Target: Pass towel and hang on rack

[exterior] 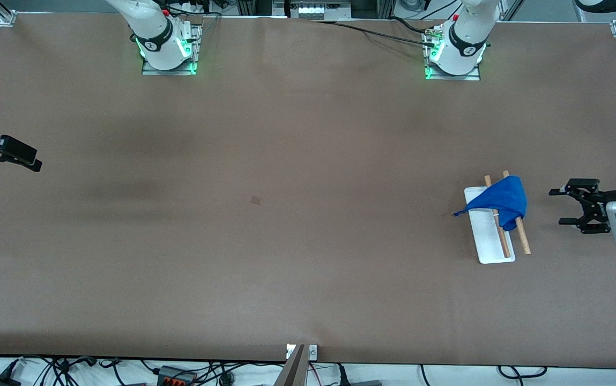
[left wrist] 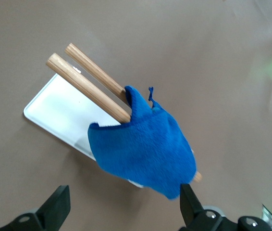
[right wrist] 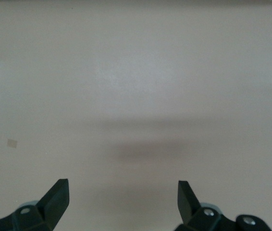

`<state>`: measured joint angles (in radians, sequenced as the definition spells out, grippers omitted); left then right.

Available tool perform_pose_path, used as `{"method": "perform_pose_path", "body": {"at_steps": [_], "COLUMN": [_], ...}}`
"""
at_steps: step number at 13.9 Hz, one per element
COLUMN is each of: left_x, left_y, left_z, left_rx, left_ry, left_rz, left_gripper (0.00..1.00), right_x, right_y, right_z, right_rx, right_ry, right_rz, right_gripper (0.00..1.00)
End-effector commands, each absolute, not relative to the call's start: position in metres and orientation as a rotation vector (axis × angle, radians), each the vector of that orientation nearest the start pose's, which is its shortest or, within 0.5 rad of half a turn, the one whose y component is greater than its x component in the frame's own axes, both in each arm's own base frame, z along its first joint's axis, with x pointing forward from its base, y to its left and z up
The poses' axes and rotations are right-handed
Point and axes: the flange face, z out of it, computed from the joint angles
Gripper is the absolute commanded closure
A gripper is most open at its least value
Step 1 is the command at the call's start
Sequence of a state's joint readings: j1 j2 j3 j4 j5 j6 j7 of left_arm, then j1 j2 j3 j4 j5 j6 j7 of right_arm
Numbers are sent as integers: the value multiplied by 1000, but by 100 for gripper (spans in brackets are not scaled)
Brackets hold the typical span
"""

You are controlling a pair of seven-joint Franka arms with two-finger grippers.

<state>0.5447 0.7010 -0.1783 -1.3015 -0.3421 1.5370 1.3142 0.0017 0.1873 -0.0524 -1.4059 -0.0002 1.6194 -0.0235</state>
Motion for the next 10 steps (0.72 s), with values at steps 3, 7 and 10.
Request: {"method": "perform_pose_path", "body": {"at_steps": [3, 7, 10], "left_x": [642, 637, 641], "left_y": [231, 221, 204], "left_z": [412, 469, 470], "left_rx": [2379, 2453, 2454], "left_ry": [-1025, -1004, -1004], "left_rz": [-82, -119, -148], "left_gripper": [0, 0, 0], "right_x": [576, 555, 556], "right_y": [-30, -27, -21], "right_z": [589, 572, 575], "right_rx": [-3159, -3170, -3199], "right_ry": [24, 2, -30], "right_rz": [-11, -37, -63], "right_gripper": [0, 0, 0]}}
